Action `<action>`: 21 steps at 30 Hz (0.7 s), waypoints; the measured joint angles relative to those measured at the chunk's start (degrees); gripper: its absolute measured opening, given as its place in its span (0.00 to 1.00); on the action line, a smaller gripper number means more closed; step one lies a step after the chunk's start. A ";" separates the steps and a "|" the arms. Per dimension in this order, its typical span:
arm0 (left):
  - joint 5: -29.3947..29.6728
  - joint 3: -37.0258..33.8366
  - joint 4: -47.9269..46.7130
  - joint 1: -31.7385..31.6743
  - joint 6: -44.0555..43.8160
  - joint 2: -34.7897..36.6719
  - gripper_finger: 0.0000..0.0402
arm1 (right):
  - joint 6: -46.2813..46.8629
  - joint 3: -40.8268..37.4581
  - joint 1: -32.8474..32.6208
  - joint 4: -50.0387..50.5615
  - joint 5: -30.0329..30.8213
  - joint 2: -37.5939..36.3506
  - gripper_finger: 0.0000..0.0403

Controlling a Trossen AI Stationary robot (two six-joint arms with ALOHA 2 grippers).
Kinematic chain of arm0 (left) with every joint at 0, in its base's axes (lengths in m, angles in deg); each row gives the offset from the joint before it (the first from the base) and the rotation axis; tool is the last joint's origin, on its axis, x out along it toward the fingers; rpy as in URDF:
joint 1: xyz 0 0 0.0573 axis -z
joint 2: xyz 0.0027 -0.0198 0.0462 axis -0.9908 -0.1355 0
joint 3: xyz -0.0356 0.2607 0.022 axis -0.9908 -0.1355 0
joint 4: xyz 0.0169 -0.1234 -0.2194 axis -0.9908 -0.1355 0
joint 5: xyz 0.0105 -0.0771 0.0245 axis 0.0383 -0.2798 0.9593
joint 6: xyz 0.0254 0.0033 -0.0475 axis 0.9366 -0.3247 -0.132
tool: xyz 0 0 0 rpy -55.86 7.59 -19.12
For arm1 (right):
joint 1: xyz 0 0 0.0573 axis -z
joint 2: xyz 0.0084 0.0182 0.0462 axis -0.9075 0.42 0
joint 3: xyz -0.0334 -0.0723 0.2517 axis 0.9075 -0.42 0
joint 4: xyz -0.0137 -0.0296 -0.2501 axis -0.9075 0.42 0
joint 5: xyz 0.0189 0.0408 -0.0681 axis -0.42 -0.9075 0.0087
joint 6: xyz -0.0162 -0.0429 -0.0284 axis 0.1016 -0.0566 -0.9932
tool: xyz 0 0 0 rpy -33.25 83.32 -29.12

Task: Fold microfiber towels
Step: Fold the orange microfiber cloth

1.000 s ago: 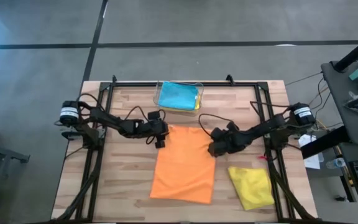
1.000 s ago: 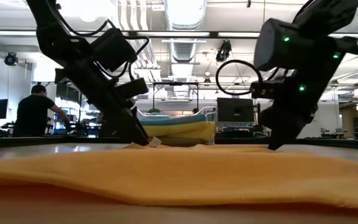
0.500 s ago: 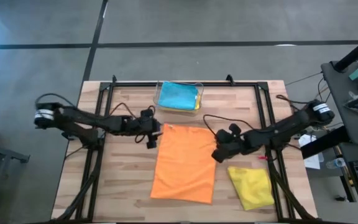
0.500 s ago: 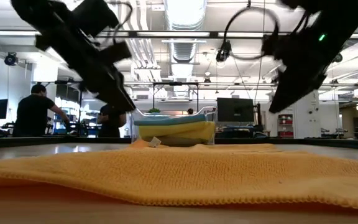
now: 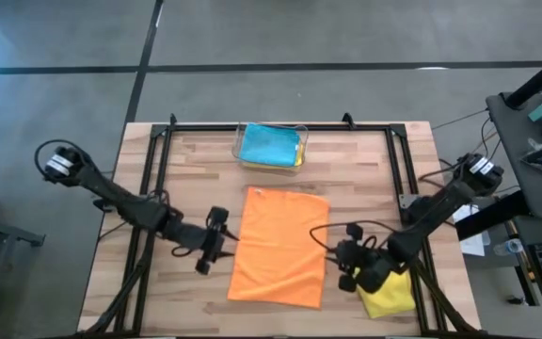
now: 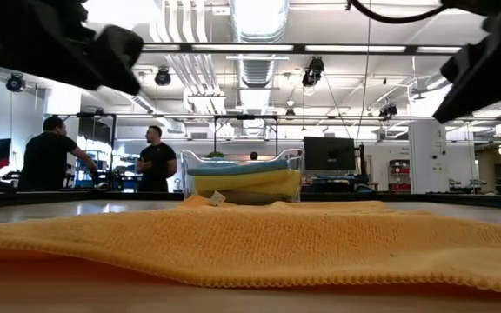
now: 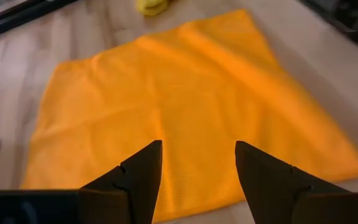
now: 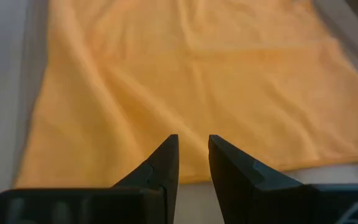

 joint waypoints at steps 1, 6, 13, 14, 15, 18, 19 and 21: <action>0.38 0.01 0.10 1.30 -0.29 -0.16 0.47 | 0.19 0.00 -0.59 -0.54 -0.02 0.63 0.20; 2.76 0.22 -0.02 6.24 -4.40 -1.75 0.47 | -0.63 0.91 -2.30 -1.08 -0.03 3.07 0.20; 7.44 4.75 -1.39 10.94 -6.42 -7.05 0.47 | -10.81 7.61 -2.88 -0.90 0.59 4.26 0.20; 7.88 5.68 -2.17 11.49 -6.41 -7.91 0.47 | -12.59 8.86 -2.88 -1.02 0.70 4.50 0.20; 8.60 6.68 -3.69 11.96 -6.47 -8.80 0.47 | -14.15 9.83 -2.88 -1.10 0.65 4.65 0.20; 9.05 9.91 -5.98 12.79 -6.51 -11.91 0.47 | -16.11 11.79 -2.90 -0.76 0.62 5.23 0.20; 9.21 11.02 -6.45 13.18 -6.53 -13.00 0.47 | -16.13 12.33 -2.91 -0.77 0.55 5.37 0.20; 9.28 14.01 -6.59 14.01 -6.40 -15.36 0.47 | -16.61 13.22 -3.30 -0.16 0.44 5.38 0.20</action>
